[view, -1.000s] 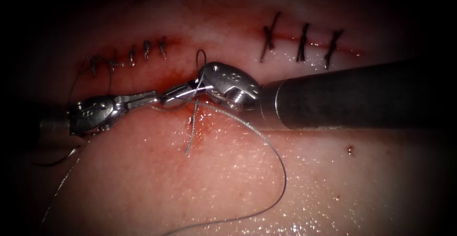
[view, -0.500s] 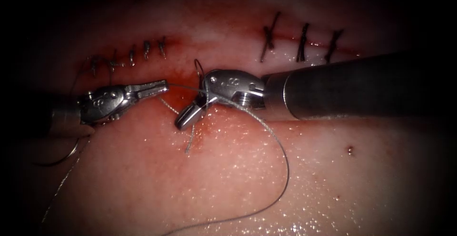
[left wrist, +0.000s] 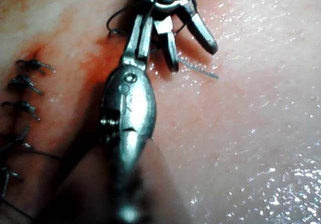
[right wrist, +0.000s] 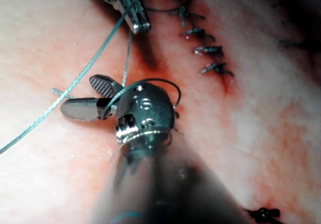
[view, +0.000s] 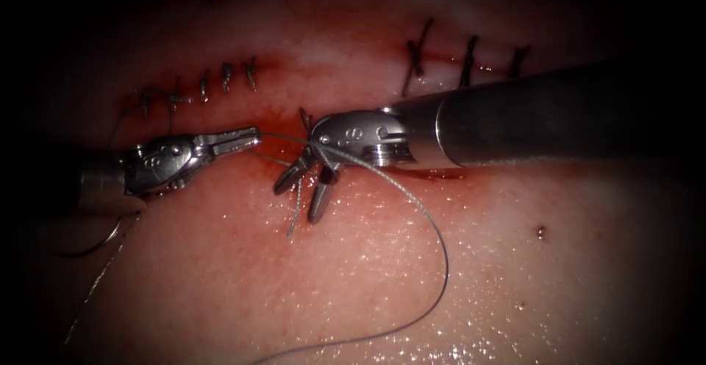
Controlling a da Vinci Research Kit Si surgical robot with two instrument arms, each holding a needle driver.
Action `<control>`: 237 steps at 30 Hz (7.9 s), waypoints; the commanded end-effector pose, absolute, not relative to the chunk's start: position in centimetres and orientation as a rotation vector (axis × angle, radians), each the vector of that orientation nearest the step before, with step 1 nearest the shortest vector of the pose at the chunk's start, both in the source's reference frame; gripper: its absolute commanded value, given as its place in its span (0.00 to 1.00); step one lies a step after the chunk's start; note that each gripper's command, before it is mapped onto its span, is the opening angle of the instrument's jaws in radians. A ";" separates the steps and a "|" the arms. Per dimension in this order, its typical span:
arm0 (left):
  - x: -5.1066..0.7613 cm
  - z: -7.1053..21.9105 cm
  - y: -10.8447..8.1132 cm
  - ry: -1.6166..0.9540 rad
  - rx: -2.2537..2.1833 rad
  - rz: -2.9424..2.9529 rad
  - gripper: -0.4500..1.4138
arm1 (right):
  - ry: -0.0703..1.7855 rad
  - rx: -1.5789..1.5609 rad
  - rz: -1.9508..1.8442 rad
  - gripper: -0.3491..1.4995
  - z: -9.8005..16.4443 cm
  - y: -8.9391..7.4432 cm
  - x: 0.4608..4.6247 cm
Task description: Wound Closure
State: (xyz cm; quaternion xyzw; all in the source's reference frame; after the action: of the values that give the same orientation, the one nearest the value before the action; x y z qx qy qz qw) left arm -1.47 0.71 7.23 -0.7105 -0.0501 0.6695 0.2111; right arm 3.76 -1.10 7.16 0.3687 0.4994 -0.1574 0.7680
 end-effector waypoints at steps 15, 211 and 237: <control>-1.46 7.3 0.6 -0.151 -1.979 1.861 0.00 | 0.915 0.745 -0.508 0.00 7.3 -1.3 3.97; -1.73 5.2 -1.0 -0.233 -2.175 2.151 0.00 | 1.333 0.224 0.779 0.80 7.2 -0.5 3.21; -1.71 5.5 0.5 -0.116 -2.712 1.868 0.00 | 1.401 0.383 0.173 0.00 7.1 -1.3 3.93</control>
State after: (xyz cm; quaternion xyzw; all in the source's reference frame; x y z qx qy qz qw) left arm -1.64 0.62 5.45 -0.8217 -0.0334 0.5634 -0.0798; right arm 3.87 -1.25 7.05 0.1750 0.6402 0.0779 0.7439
